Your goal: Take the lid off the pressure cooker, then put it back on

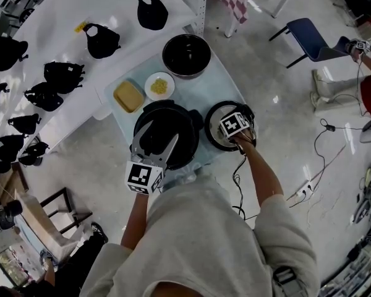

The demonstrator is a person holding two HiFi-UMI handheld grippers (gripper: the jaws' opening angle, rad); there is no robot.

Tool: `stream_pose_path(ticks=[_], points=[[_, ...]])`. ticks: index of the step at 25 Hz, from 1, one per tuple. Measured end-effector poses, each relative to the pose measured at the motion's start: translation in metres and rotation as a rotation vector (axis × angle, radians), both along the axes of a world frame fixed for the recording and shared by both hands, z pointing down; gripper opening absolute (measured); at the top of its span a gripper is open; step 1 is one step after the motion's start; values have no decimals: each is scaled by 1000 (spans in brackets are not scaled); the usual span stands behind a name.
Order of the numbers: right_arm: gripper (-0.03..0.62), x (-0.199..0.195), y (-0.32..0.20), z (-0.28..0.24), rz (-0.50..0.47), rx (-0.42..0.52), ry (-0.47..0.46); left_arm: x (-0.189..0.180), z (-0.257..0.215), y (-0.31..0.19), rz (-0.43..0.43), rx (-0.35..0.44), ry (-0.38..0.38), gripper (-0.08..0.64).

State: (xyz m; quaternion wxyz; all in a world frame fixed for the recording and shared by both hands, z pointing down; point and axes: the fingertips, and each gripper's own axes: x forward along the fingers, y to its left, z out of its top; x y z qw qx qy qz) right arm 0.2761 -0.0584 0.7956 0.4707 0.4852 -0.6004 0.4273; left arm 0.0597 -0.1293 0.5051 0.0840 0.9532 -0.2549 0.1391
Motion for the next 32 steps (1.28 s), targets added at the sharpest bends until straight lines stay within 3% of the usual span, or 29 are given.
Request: stream_pose_path(ticks=[5,9,16,24,32], points=[[289,-1,4,1,-7,-7,-20,-2,-1,-2,-5,-1,12,291],[319,-5,7,-5,57,3,-59,-4,-1,-4,-12,0,16,291],[327,-7,-6,-59,125,263,-75,-12,-1,-11,-34,0,20,291],[327,-19,-2,-109,187,499,-99,-23,1,-17,-63,2,26,291],[324,-74,-39,-227,97,867,-223,-40,-5,-19,-114,26,31,291]])
